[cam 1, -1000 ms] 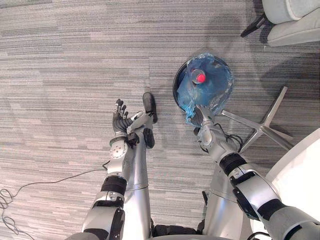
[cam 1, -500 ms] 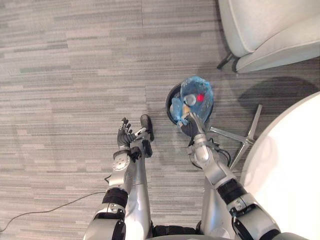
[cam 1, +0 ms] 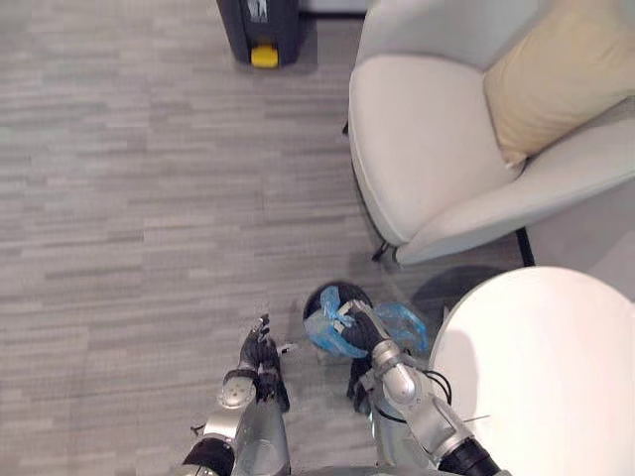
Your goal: Gather rubbish on tea table into small bin, then transfer packed bag to large trash can.
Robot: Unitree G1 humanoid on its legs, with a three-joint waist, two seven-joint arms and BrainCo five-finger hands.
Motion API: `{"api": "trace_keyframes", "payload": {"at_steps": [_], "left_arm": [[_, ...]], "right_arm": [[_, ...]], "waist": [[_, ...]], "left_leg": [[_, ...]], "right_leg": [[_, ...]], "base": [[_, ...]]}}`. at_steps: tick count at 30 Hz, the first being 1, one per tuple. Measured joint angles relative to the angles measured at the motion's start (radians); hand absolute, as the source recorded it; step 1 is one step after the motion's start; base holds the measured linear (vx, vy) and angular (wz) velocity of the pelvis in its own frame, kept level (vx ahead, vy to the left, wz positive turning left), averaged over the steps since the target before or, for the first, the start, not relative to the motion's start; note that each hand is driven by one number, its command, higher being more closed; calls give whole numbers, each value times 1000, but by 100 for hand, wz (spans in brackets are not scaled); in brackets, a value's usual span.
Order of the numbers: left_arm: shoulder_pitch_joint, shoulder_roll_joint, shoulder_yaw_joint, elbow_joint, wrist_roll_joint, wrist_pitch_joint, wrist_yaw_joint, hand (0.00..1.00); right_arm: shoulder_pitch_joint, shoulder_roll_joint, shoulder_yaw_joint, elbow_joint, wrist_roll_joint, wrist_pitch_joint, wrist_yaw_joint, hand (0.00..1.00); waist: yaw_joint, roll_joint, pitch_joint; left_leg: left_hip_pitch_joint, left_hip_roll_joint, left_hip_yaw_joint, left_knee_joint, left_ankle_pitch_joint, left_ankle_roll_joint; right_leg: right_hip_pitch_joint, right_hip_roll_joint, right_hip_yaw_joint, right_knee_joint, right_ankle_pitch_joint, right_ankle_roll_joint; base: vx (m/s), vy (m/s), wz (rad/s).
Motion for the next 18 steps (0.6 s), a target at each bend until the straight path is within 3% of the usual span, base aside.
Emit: {"api": "trace_keyframes", "payload": {"at_steps": [3, 6, 18], "left_arm": [[47, 13, -4, -5, 39, -2, -16, 0], [87, 33, -9, -50, 50, -3, -19, 0], [167, 63, -20, -296, 83, -29, -20, 0]], "right_arm": [[36, -31, 1, -85, 19, -18, 42, 100], [35, -45, 0, -116, 42, -49, 64, 100], [-4, -110, 37, -184, 164, -53, 102, 100]], "waist": [[0, 31, -57], [-1, 36, -76], [1, 59, -126]], "left_leg": [[112, -11, 9, -104, 21, -15], [173, -10, 13, -144, 27, -24], [233, -20, 0, -197, 49, -18]], "right_leg": [[105, 15, -3, -94, 20, 9], [162, 25, -4, -126, 20, 9], [232, 32, -7, -189, 44, 11]], "base": [[180, 10, -5], [115, 5, -5], [-15, 11, 2]]}}
